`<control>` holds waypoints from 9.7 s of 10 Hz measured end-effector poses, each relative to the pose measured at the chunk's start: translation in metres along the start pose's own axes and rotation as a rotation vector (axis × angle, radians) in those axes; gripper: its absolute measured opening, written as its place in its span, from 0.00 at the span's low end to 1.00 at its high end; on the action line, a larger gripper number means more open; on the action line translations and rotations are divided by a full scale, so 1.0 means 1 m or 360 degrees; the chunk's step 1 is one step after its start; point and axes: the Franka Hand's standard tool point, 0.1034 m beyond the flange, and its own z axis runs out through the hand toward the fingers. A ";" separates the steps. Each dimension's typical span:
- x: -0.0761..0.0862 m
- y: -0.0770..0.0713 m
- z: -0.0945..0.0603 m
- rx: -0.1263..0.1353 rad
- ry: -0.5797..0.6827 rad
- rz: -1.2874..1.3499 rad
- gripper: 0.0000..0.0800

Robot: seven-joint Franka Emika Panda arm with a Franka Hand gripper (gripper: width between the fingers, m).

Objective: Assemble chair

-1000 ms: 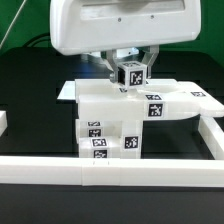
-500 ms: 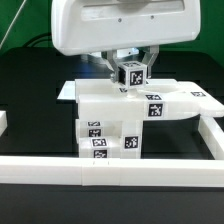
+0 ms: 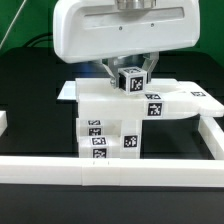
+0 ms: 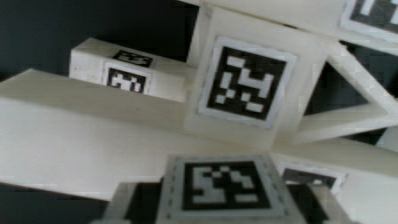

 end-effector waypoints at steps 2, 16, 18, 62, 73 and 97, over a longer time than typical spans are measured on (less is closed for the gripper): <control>0.001 0.001 0.000 -0.0001 0.0002 0.0000 0.33; 0.002 0.002 0.000 0.0001 0.0005 0.0566 0.33; 0.002 0.002 0.000 0.0001 0.0005 0.0718 0.33; 0.006 0.005 0.002 -0.0028 0.0002 0.1093 0.33; 0.007 0.006 0.003 0.0144 -0.0009 0.2444 0.33; 0.015 0.008 0.002 -0.0047 -0.0036 0.0235 0.78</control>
Offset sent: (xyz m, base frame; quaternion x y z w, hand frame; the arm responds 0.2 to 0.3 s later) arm 0.0095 -0.0015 -0.0081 0.0182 0.0063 -0.0152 0.9997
